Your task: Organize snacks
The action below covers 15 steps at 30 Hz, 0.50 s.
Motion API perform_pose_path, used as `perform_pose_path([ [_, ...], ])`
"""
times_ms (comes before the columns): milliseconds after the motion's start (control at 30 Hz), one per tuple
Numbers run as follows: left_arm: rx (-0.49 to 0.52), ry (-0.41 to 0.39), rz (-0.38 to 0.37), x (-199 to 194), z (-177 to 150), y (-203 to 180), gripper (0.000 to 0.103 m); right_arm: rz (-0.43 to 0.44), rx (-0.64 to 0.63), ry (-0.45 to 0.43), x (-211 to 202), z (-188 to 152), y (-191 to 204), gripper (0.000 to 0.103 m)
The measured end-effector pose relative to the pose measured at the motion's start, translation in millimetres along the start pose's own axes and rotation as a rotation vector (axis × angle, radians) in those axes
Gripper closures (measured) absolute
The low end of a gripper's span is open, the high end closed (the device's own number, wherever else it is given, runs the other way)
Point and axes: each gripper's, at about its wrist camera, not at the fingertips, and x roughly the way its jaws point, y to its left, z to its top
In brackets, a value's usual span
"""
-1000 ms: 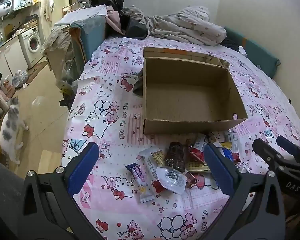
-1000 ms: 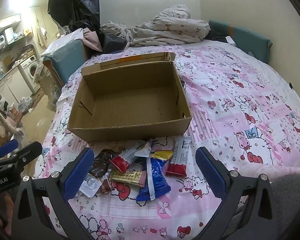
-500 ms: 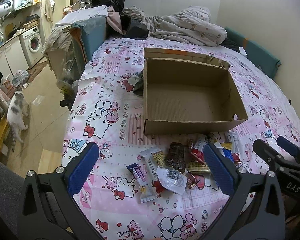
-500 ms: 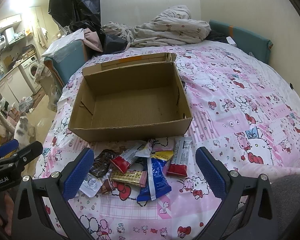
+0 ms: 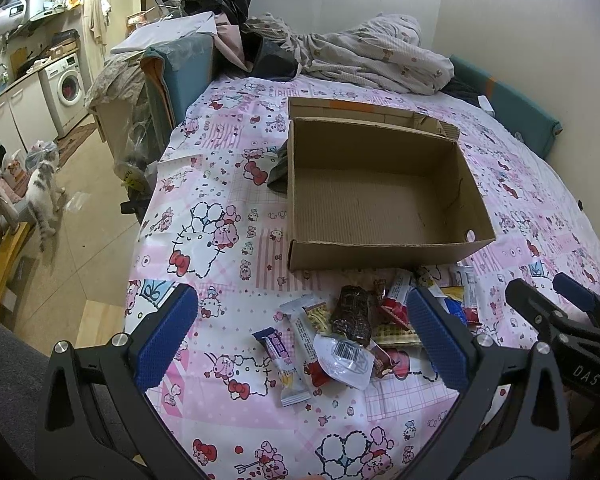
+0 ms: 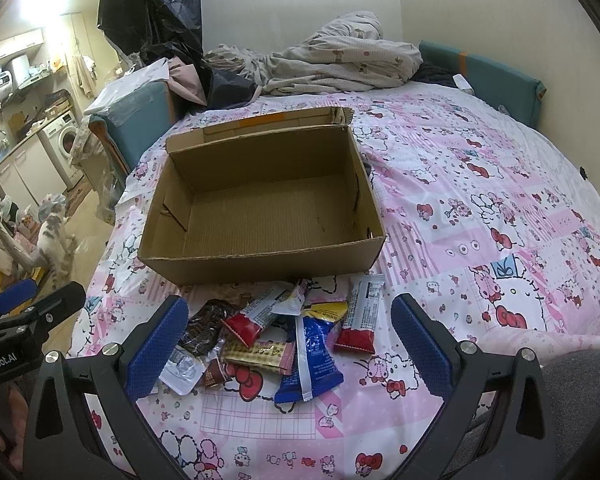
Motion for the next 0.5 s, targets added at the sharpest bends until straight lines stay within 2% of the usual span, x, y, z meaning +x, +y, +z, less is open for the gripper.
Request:
perform_pose_path([
  [500,0.000,-0.001,0.000,-1.5,0.8,-1.0,0.000,0.007,-0.004,-0.002,-0.1,0.9,-0.2,0.000],
])
